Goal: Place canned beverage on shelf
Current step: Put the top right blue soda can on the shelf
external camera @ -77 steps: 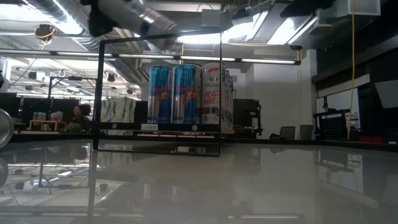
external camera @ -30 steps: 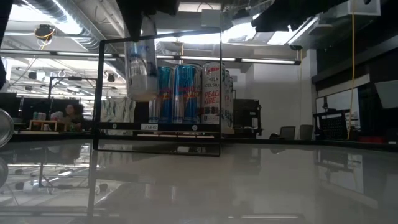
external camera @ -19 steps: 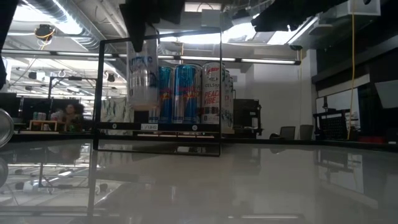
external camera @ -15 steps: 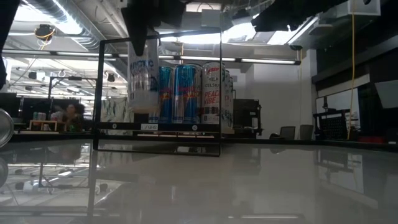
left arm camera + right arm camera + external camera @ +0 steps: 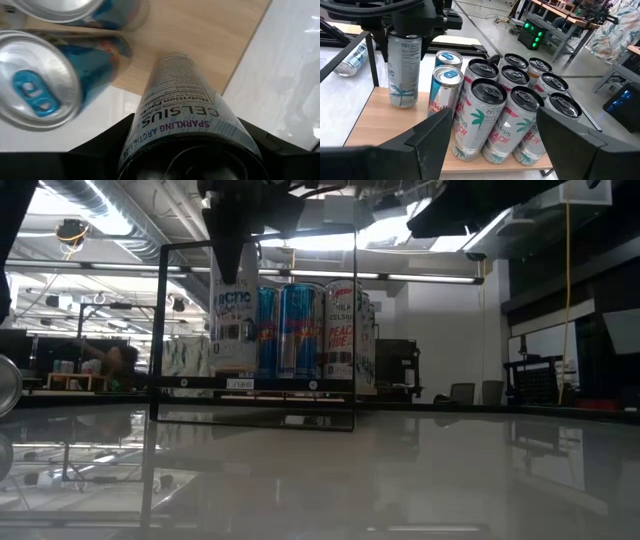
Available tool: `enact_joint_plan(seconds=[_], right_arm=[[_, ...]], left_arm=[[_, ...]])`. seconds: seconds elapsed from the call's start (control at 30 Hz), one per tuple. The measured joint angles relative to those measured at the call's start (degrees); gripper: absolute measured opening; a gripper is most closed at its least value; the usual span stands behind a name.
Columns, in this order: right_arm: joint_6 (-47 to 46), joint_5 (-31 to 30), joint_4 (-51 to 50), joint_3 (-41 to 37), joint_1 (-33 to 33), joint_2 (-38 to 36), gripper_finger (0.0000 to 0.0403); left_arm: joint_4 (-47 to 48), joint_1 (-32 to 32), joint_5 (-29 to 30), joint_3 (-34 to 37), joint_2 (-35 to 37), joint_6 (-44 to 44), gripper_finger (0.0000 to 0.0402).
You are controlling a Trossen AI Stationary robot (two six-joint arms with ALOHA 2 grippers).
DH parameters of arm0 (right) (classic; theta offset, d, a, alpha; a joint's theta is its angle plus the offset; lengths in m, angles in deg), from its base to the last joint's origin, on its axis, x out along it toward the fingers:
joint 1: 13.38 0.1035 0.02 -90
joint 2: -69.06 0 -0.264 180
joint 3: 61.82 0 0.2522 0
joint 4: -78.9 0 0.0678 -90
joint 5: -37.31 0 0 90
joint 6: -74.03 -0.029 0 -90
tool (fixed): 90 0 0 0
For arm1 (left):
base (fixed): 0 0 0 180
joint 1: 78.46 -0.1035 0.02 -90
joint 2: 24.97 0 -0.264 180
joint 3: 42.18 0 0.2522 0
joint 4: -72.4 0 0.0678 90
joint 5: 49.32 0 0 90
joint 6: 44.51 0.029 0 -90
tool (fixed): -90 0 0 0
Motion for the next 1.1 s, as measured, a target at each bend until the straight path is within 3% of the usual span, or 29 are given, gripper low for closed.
enact_joint_plan(seconds=[0.3, 1.1], right_arm=[[0.0, 0.02, -0.19, 0.0, 0.0, -0.02, 0.0285], [0.0, -0.01, -0.17, 0.0, 0.0, -0.02, 0.0285]], left_arm=[[0.07, 1.36, 1.93, 0.0, 0.0, 0.01, 0.0272], [-0.96, 2.95, 1.65, 3.31, 0.13, -0.22, 0.0273]])
